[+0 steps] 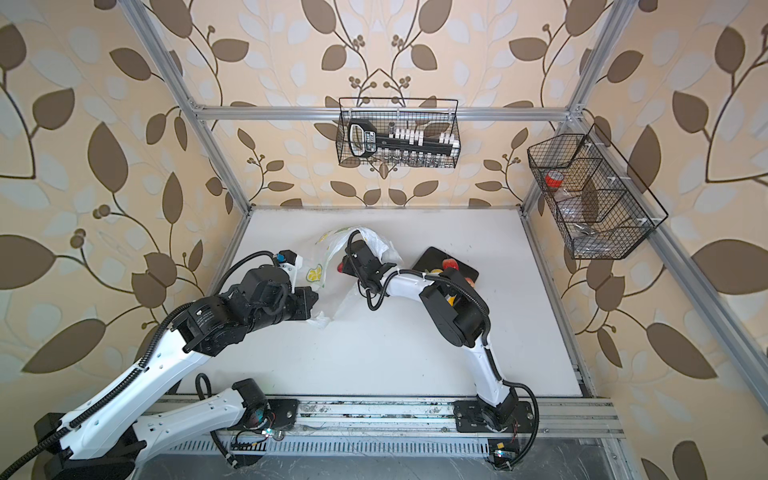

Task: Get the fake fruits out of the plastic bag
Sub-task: 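Lift the red pear out of the bag with the right gripper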

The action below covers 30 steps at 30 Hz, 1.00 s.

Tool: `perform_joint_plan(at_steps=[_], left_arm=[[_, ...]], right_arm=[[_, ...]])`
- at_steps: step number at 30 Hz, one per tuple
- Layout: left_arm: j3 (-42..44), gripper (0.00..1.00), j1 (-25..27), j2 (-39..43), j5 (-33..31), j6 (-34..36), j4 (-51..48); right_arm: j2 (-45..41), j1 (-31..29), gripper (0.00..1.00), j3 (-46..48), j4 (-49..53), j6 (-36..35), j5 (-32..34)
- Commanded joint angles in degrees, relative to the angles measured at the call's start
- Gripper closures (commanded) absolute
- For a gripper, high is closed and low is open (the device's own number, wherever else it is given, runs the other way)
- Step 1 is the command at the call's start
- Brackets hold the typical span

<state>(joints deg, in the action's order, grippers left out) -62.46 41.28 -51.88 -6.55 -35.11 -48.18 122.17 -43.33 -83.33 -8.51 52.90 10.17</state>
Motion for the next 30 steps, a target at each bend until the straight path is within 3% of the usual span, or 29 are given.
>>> perform_joint_plan(at_steps=[1, 10, 17, 27, 30], left_arm=[[0.3, 1.0, 0.2, -0.1, -2.6, -1.3, 2.2], [-0.1, 1.0, 0.2, -1.8, -7.6, -3.9, 2.5], [-2.7, 1.0, 0.1, -5.4, -12.2, -7.4, 2.1], [-4.0, 1.0, 0.1, -8.9, -16.8, -11.1, 2.4], [-4.1, 1.0, 0.1, -9.1, -18.3, -11.8, 1.5]], right_arm=[[-4.2, -0.3, 0.69, 3.6, -3.9, -3.6, -4.8], [-14.2, -0.6, 0.69, 12.1, -4.8, -10.9, -11.1], [-23.3, -0.9, 0.68, 18.9, 0.1, -16.3, -16.5], [-42.1, 0.0, 0.66, 26.5, 14.6, -24.6, -21.4], [-48.7, 0.2, 0.66, 28.8, 19.2, -25.6, -18.3]])
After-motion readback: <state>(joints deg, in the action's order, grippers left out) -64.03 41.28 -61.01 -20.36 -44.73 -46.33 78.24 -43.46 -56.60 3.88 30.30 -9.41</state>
